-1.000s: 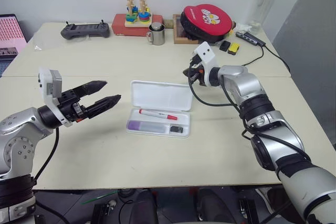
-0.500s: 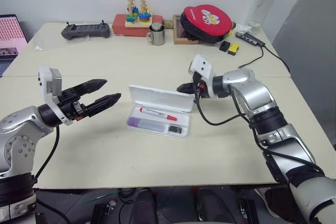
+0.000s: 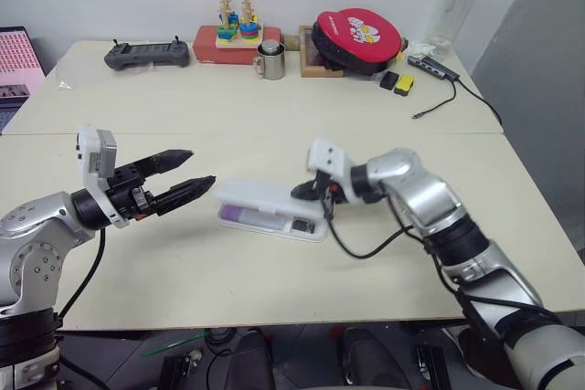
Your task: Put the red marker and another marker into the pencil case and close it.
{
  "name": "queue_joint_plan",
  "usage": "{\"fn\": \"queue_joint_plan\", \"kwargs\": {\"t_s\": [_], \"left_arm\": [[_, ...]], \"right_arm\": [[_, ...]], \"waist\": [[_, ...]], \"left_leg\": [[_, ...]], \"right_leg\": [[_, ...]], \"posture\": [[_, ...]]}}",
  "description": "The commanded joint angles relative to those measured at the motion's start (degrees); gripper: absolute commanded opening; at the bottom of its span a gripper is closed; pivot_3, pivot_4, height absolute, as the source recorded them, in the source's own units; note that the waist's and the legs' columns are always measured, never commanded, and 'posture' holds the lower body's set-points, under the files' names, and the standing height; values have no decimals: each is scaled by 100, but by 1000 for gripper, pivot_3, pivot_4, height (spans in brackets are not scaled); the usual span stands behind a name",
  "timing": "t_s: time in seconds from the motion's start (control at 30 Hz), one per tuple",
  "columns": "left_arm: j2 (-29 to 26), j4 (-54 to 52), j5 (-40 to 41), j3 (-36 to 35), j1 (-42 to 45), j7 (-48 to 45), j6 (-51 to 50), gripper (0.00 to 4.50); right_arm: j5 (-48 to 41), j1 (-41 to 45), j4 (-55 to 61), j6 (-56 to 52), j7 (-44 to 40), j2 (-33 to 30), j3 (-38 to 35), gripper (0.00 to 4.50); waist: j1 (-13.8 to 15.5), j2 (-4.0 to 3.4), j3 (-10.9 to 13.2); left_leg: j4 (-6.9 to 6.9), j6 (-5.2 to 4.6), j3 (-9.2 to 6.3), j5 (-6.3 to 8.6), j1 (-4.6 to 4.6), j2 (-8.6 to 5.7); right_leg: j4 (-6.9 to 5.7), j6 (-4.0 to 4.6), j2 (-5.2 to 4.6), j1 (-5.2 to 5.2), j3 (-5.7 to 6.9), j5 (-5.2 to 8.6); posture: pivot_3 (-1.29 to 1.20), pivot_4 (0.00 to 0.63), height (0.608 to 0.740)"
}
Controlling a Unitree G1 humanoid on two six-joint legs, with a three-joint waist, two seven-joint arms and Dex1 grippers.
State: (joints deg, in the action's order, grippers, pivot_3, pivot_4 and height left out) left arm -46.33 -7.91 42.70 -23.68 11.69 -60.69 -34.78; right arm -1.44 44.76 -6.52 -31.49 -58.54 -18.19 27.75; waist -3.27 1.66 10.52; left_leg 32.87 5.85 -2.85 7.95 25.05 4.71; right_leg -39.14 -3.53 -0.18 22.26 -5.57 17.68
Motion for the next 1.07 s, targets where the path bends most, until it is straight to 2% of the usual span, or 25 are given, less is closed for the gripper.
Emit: {"fn": "queue_joint_plan", "kwargs": {"t_s": [0.03, 0.2, 0.33, 0.43, 0.5, 0.6, 0.77, 0.97, 1.07], "left_arm": [[-74, -197, -18, 122, -26, 33, -28, 4500], [68, -124, -290, 396, -17, 315, 103, 4500], [303, 252, -667, 563, 274, 911, 198, 4500], [649, 777, -1379, 718, 563, 1720, 723, 4500], [882, 1065, -1458, 578, 696, 2163, 722, 4500], [998, 1259, -1562, 520, 664, 2309, 901, 4500], [849, 1844, -1678, 409, 759, 2279, 1112, 4500], [476, 1927, -1647, 354, 823, 1912, 1147, 4500], [350, 1947, -1632, 370, 834, 1812, 1100, 4500]], "right_arm": [[228, -202, -179, 138, 345, 161, 135, 20], [65, -501, -36, -107, 626, 265, -211, 20], [-719, -747, 507, -291, 896, 467, -1252, 20], [-1085, -1214, 935, -384, 1277, 270, -2185, 546], [-1332, -1533, 1176, -500, 1466, 187, -2654, 1043], [-1538, -1831, 1379, -621, 1830, 160, -3122, 1785], [-1625, -2431, 1700, -657, 2098, -179, -3526, 2963], [-1785, -2410, 1764, -623, 2290, -415, -3735, 4369], [-1845, -2387, 1795, -638, 2337, -481, -3737, 4438]], "waist": [[1, 4, -3], [-17, 13, -10], [10, 13, -11], [126, 13, -11], [152, 17, -13], [146, 18, -13], [113, 17, -13], [88, 17, -12], [85, 17, -12]], "left_leg": [[2, 0, 0, 0, -1, 0], [2, 0, 0, 0, -26, 4], [6, -1, -1, -2, -26, 3], [10, 0, -2, -2, -17, 0], [11, 0, 0, -2, -14, -2], [5, 0, 2, -1, -12, -2], [-8, 0, 1, 0, -13, -1], [-1, 0, 3, -1, -14, -1], [0, 0, 3, -2, -16, -1]], "right_leg": [[1, -1, 0, -4, 0, -1], [-5, -8, 3, -19, -2, -2], [-7, -23, 3, -19, -2, 0], [-5, -26, 2, -18, -1, 0], [6, -11, -1, -21, -3, -11], [11, -5, -2, -20, -4, -10], [4, 1, 1, -13, -3, -6], [5, -12, 1, -15, -7, -8], [4, -17, 1, -15, -8, -8]], "posture": [[0, 150, 740], [0, 150, 740], [0, 150, 740], [0, 150, 740], [0, 150, 740], [0, 150, 740], [0, 150, 740], [0, 150, 740], [0, 150, 740]]}}
